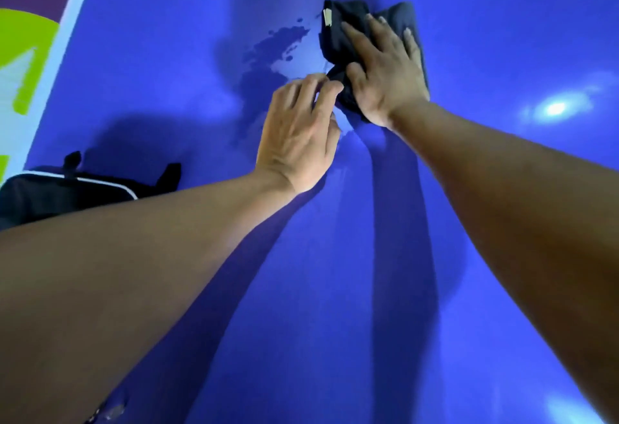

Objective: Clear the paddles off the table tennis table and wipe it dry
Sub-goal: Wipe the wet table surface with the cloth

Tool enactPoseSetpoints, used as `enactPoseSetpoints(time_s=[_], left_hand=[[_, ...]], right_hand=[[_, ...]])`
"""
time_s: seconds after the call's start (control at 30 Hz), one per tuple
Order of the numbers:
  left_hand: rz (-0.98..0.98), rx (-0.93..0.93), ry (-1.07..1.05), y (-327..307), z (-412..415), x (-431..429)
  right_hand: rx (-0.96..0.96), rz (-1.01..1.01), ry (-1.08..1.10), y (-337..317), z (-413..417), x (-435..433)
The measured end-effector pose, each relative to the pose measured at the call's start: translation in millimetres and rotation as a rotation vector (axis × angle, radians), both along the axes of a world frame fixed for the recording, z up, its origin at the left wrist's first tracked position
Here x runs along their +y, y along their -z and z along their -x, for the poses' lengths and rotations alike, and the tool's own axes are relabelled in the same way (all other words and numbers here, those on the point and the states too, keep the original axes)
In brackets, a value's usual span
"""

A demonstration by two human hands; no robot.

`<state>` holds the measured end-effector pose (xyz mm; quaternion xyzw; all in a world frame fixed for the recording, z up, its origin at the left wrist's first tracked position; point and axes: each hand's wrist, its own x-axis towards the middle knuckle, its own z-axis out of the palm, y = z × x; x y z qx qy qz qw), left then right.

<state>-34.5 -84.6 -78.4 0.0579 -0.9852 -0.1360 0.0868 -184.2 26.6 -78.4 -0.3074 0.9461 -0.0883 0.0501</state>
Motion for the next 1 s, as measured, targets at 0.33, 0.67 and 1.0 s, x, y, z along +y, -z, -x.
enactPoseSetpoints(time_s=[0.33, 0.67, 1.0], left_hand=[[-0.119, -0.151, -0.269, 5.2, -266.3, 57.3], [-0.185, -0.238, -0.324, -6.6, -414.6, 87.0], [-0.198, -0.255, -0.288, -3.5, -463.3, 65.5]], right_hand=[[-0.043, -0.003, -0.074, 1.9, -196.5, 37.9], [-0.090, 0.043, -0.142, -4.3, -407.5, 75.0], [-0.053, 0.076, -0.218, 3.0, -421.9, 63.7]])
